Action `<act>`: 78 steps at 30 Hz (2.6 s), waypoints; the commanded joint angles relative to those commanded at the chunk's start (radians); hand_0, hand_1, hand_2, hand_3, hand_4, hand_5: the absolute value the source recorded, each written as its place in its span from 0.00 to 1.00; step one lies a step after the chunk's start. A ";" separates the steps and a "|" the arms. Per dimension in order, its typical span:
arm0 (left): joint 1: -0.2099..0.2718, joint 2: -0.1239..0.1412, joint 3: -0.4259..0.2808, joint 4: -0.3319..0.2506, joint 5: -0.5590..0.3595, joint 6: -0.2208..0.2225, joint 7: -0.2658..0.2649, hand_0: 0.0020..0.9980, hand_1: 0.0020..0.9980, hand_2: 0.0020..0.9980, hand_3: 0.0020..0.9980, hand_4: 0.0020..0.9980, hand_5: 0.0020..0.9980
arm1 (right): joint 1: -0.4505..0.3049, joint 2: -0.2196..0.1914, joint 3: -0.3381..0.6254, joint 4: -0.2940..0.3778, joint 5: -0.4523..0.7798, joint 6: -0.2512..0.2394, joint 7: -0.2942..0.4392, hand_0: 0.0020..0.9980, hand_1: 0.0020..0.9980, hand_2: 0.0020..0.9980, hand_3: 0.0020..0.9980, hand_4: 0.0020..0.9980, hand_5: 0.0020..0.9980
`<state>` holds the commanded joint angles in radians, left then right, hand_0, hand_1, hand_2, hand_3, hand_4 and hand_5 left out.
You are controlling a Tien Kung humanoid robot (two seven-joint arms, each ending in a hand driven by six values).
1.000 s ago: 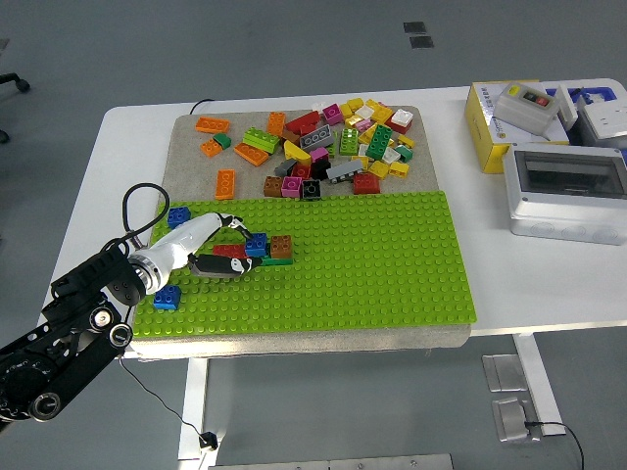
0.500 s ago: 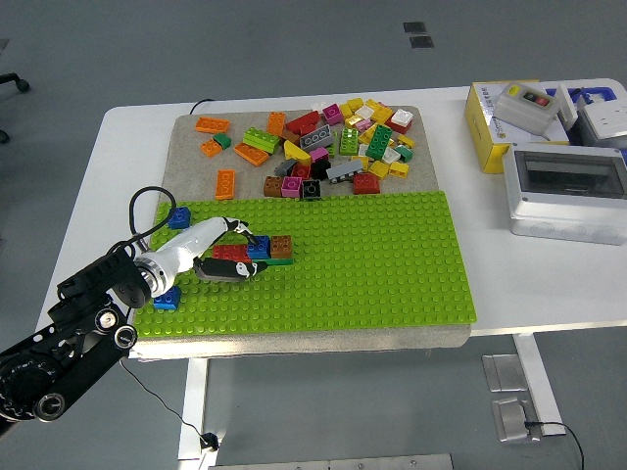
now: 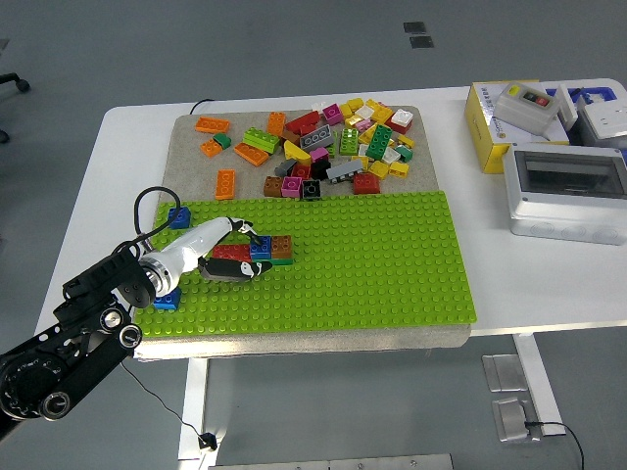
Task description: Pick up the brick,pile it on top of brick,press brick,pick up the brick,pile it on top of brick,press brick
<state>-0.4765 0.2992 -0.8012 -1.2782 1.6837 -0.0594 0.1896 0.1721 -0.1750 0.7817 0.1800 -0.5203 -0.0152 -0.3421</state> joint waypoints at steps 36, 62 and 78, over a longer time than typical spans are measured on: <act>0.017 -0.006 -0.017 0.008 -0.001 0.013 -0.026 1.00 0.96 0.94 0.65 0.78 0.49 | -0.010 0.002 -0.002 0.000 0.000 -0.002 0.003 0.73 0.66 0.64 0.82 0.66 1.00; -0.039 0.031 -0.033 -0.147 0.068 0.045 -0.061 1.00 0.93 0.90 0.67 0.67 0.37 | -0.022 0.006 0.031 0.000 0.055 -0.030 0.056 0.70 0.65 0.64 0.81 0.66 1.00; -0.085 0.078 -0.038 -0.137 0.076 0.094 -0.137 1.00 0.88 0.85 0.71 0.67 0.36 | -0.034 0.020 0.075 0.000 0.068 -0.047 0.076 0.70 0.64 0.64 0.80 0.66 1.00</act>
<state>-0.5620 0.3772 -0.8396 -1.4157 1.7595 0.0349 0.0522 0.1378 -0.1552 0.8563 0.1800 -0.4525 -0.0623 -0.2666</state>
